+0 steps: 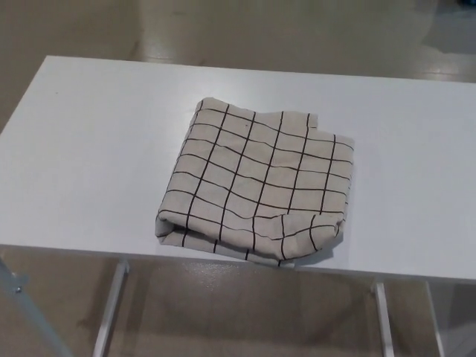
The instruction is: Use the left hand to fold a white towel with checkered patterns in half.
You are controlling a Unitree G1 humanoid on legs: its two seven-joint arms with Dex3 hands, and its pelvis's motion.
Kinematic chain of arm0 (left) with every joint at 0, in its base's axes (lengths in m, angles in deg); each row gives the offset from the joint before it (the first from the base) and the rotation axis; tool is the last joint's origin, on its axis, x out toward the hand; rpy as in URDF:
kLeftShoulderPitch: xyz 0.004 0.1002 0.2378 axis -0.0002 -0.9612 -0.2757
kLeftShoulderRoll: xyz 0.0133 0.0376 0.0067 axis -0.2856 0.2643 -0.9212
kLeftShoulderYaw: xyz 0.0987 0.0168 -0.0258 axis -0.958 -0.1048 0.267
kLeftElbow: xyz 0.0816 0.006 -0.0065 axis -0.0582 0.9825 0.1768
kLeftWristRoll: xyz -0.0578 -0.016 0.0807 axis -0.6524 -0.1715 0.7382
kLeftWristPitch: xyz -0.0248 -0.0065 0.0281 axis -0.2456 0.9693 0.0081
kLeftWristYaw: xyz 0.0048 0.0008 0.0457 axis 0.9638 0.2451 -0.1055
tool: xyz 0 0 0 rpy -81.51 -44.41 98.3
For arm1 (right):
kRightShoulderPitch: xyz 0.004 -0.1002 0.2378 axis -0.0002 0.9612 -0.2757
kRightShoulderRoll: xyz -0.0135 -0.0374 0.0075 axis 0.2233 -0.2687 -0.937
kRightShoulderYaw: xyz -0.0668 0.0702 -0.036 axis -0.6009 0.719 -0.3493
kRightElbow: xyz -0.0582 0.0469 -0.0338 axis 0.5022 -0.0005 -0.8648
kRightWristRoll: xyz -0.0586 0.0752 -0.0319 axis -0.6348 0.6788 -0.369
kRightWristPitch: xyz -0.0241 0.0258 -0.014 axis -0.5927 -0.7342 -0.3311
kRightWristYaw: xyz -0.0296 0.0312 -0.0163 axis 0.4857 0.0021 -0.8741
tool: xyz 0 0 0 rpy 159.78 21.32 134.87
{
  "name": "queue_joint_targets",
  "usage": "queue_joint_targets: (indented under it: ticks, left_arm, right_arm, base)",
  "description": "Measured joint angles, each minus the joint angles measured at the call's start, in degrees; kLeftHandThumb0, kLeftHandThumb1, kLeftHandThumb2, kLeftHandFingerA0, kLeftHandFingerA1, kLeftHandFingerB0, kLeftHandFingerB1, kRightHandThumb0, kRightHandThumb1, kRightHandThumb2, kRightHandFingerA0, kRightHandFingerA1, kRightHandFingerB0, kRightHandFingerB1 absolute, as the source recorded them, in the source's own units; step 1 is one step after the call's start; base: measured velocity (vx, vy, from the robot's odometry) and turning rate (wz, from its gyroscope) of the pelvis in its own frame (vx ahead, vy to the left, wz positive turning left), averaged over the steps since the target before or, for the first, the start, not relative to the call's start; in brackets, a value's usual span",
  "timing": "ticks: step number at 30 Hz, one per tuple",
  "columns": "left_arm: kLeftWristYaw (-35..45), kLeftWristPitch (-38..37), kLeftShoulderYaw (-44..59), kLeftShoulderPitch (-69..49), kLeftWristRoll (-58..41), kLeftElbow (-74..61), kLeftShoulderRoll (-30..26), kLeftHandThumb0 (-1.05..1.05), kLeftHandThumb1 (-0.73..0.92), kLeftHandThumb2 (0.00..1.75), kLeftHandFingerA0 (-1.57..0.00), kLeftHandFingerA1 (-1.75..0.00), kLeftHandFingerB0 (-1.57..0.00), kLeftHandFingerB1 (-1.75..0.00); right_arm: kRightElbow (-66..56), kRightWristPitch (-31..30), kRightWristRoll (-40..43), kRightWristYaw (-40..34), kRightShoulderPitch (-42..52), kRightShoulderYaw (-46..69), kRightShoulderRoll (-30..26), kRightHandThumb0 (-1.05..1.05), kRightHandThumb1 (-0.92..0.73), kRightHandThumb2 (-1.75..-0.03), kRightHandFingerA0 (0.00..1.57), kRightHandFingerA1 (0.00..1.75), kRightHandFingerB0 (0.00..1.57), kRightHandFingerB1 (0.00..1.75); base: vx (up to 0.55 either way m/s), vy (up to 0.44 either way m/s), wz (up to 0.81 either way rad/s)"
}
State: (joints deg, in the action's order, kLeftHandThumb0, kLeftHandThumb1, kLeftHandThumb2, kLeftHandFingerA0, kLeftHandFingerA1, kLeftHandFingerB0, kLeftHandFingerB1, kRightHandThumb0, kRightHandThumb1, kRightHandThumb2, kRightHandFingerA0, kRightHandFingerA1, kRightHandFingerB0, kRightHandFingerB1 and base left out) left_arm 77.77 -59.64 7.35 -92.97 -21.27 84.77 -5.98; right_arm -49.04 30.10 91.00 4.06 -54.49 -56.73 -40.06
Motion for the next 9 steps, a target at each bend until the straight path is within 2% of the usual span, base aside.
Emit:
queue_joint_targets:
  ticks: [7,8,9]
  left_arm:
    - [-5.82,-0.26,0.83,6.04,0.17,13.74,3.01,-0.63,0.51,0.56,-0.44,-0.39,-0.42,-0.35]
    - [-7.06,-0.48,0.97,6.77,0.3,15.57,3.3,-0.64,0.41,0.82,-0.44,-0.54,-0.32,-0.45]
    - [-7.06,-0.48,0.97,6.77,0.3,15.57,3.3,-0.64,0.41,0.82,-0.44,-0.54,-0.32,-0.45]
  right_arm:
    - [-2.3,-1.81,0.05,0.14,-0.88,0.19,-0.18,-0.25,-0.74,-0.61,0.56,0.56,0.53,0.5]
    - [-2.75,-2.36,0.13,0.19,-1.07,0.23,-0.17,-0.24,-0.74,-0.61,0.57,0.57,0.53,0.5]
    - [-2.75,-2.36,0.13,0.19,-1.07,0.23,-0.17,-0.24,-0.74,-0.61,0.57,0.57,0.53,0.5]
  base:
    - [0.0,0.0,0.0]
    - [0.0,0.0,0.0]
    - [0.0,0.0,0.0]
